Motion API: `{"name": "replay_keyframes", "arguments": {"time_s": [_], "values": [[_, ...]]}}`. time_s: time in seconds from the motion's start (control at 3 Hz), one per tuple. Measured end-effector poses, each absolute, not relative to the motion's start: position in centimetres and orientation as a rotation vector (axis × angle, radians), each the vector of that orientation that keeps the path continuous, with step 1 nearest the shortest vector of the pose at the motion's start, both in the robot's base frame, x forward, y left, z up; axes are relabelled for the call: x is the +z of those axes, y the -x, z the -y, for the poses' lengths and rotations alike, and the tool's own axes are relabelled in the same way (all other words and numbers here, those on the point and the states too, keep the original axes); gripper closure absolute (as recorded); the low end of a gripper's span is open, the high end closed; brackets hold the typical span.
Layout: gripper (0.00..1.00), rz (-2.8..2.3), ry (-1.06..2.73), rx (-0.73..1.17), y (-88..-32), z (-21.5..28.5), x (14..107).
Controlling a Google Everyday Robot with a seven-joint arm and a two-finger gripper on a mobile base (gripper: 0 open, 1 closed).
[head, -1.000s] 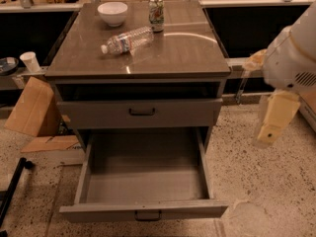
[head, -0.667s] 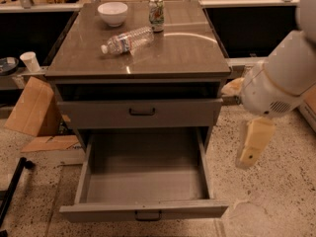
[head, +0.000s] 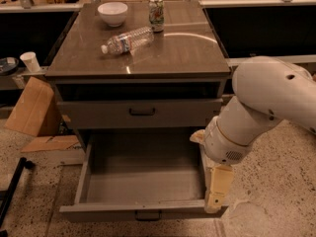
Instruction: Close middle drawer
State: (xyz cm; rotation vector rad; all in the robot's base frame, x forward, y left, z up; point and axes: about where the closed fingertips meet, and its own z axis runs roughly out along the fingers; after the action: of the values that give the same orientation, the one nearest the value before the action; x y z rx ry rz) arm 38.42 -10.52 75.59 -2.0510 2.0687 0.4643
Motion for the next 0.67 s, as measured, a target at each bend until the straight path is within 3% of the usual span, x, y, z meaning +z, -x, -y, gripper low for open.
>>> {"name": "replay_keyframes", "arguments": {"time_s": [0.67], "values": [[0.00, -2.053, 2.098, 0.477, -38.3, 10.7, 70.4]]}}
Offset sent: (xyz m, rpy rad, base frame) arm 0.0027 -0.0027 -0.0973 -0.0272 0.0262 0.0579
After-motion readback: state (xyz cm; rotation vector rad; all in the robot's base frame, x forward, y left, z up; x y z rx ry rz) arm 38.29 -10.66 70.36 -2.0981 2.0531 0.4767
